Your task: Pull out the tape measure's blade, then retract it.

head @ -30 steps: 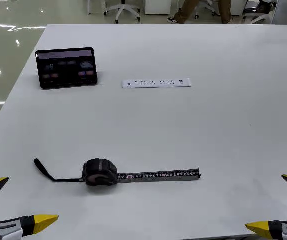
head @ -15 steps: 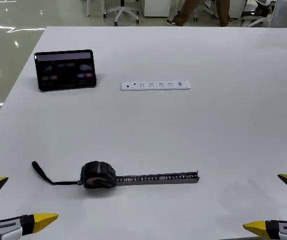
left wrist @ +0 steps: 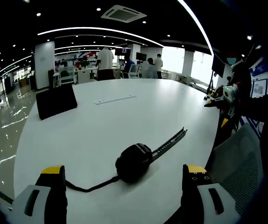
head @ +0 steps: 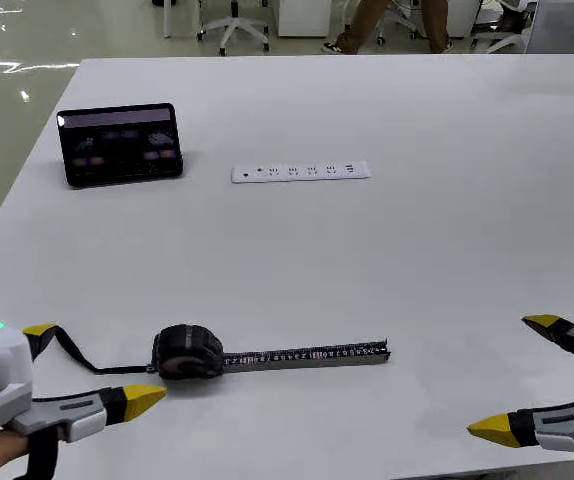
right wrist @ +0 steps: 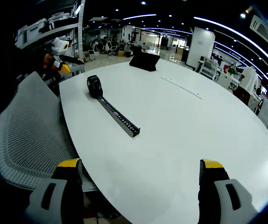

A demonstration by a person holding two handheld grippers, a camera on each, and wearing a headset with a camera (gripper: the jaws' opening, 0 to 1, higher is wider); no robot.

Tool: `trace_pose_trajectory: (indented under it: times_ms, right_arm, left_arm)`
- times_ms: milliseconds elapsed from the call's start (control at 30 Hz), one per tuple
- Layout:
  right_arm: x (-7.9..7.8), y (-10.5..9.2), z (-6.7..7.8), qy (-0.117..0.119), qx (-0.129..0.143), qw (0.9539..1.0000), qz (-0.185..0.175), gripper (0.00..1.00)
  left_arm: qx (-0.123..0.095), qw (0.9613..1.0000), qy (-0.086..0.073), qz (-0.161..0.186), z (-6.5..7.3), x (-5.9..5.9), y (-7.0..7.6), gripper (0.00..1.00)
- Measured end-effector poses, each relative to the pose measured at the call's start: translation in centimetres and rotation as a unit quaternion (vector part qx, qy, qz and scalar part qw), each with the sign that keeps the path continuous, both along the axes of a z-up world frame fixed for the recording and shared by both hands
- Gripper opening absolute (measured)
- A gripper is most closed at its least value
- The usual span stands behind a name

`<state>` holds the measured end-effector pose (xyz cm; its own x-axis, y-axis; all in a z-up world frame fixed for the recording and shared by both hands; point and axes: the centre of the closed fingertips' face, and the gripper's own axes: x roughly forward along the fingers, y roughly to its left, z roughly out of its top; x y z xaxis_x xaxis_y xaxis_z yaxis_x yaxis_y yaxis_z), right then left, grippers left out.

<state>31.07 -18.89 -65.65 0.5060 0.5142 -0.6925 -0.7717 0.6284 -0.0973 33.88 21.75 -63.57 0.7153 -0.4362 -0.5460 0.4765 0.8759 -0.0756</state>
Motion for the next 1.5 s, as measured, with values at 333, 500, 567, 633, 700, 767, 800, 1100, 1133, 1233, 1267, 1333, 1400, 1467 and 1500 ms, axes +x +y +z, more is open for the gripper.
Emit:
trace_pose_trajectory:
  times_ms: [333, 500, 567, 633, 700, 767, 800, 1100, 1133, 1233, 1267, 1333, 1400, 1467, 1500]
  right_arm:
    - [1.7, 1.4, -1.5, 0.014, -0.031, 0.9979, 0.055, 1.00]
    - [2.5, 2.2, -1.9, 0.020, -0.042, 0.9959, 0.078, 1.00]
    - [2.9, 2.5, -1.9, 0.019, -0.048, 0.9946, 0.090, 1.00]
    - [3.4, 2.7, -1.8, 0.017, -0.053, 0.9937, 0.097, 1.00]
    - [4.0, 3.1, -1.5, 0.014, -0.054, 0.9932, 0.103, 1.00]
    - [4.4, 3.5, -1.4, 0.014, -0.057, 0.9922, 0.110, 1.00]
    - [4.6, 3.8, -1.4, 0.016, -0.057, 0.9914, 0.116, 1.00]
    - [5.4, 6.3, -2.2, 0.030, -0.068, 0.9841, 0.161, 1.00]
    - [5.5, 6.6, -2.3, 0.031, -0.069, 0.9833, 0.166, 1.00]
    - [5.8, 7.3, -2.6, 0.031, -0.079, 0.9781, 0.190, 0.98]
    - [6.0, 7.5, -2.8, 0.027, -0.090, 0.9745, 0.204, 0.96]
    - [6.3, 7.8, -3.0, 0.027, -0.095, 0.9726, 0.210, 0.93]
    - [6.8, 8.3, -3.3, 0.032, -0.096, 0.9707, 0.218, 0.92]
    - [7.2, 8.6, -3.7, 0.036, -0.100, 0.9678, 0.228, 0.89]
    - [7.3, 8.7, -3.9, 0.039, -0.103, 0.9661, 0.233, 0.88]
  left_arm:
    - [-0.003, 0.9985, 0.027, 0.046, -2.4, 1.9, -2.7, 1.00]
    - [-0.005, 0.9958, 0.049, 0.078, -3.9, 2.3, -3.2, 1.00]
    - [-0.020, 0.9946, 0.048, 0.089, -4.0, 2.5, -3.8, 1.00]
    - [-0.031, 0.9936, 0.035, 0.102, -4.0, 2.7, -4.2, 1.00]
    - [-0.029, 0.9925, 0.028, 0.115, -4.7, 2.8, -4.0, 1.00]
    - [-0.040, 0.9914, 0.016, 0.123, -4.8, 2.9, -4.3, 1.00]
    - [-0.048, 0.9900, 0.023, 0.131, -5.3, 2.8, -4.4, 1.00]
    - [-0.032, 0.9882, 0.006, 0.150, -7.2, 4.0, -4.0, 1.00]
    - [-0.031, 0.9878, 0.006, 0.153, -7.3, 4.1, -4.0, 1.00]
    - [-0.029, 0.9873, 0.011, 0.156, -7.6, 4.1, -4.2, 1.00]
    - [-0.015, 0.9889, 0.000, 0.148, -7.4, 4.2, -4.3, 1.00]
    - [-0.011, 0.9891, 0.003, 0.147, -7.5, 4.2, -4.5, 1.00]
    - [-0.012, 0.9894, 0.000, 0.145, -7.5, 4.2, -4.7, 1.00]
    - [-0.018, 0.9896, -0.005, 0.143, -7.3, 4.3, -4.9, 1.00]
    - [-0.017, 0.9897, -0.010, 0.141, -7.3, 4.4, -4.9, 1.00]
